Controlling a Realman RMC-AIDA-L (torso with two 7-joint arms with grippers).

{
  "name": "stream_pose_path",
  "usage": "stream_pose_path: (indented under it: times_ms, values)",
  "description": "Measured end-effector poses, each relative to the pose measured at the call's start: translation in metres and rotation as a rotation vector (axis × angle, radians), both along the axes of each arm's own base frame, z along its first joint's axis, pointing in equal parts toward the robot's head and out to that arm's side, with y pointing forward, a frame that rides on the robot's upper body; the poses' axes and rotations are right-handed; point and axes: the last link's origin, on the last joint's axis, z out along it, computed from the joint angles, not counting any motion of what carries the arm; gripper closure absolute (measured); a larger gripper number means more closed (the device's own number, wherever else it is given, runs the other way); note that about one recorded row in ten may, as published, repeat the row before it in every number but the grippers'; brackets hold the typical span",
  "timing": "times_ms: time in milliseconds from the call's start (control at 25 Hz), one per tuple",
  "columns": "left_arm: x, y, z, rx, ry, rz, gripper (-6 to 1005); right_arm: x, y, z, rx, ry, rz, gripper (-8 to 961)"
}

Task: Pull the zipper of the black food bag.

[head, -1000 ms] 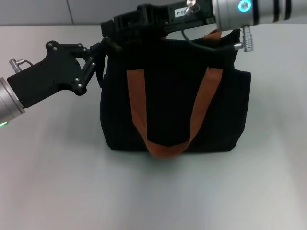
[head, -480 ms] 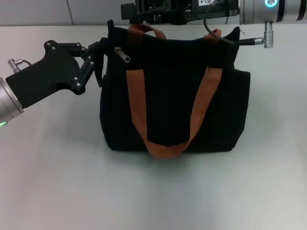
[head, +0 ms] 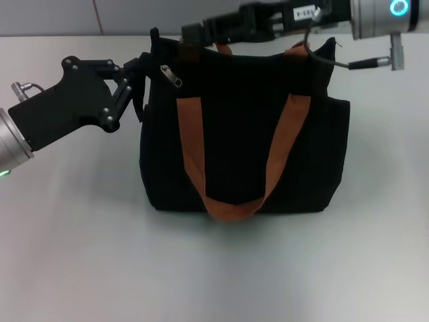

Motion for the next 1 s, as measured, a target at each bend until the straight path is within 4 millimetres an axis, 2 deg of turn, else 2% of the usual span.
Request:
stream_pose_path:
  times_ms: [240, 600, 1000]
  values:
    - [0.000, 0.000, 0.000, 0.000, -0.002, -0.002, 978, 0.003, 0.000, -0.004, -0.020, -0.070, 0.014, 580]
    - [0.002, 0.001, 0.001, -0.004, -0.005, -0.006, 978, -0.012, 0.000, -0.021, -0.050, -0.136, 0.048, 580]
    - [0.002, 0.000, 0.002, -0.005, -0.008, -0.007, 978, -0.016, 0.002, -0.022, -0.041, -0.143, 0.055, 581]
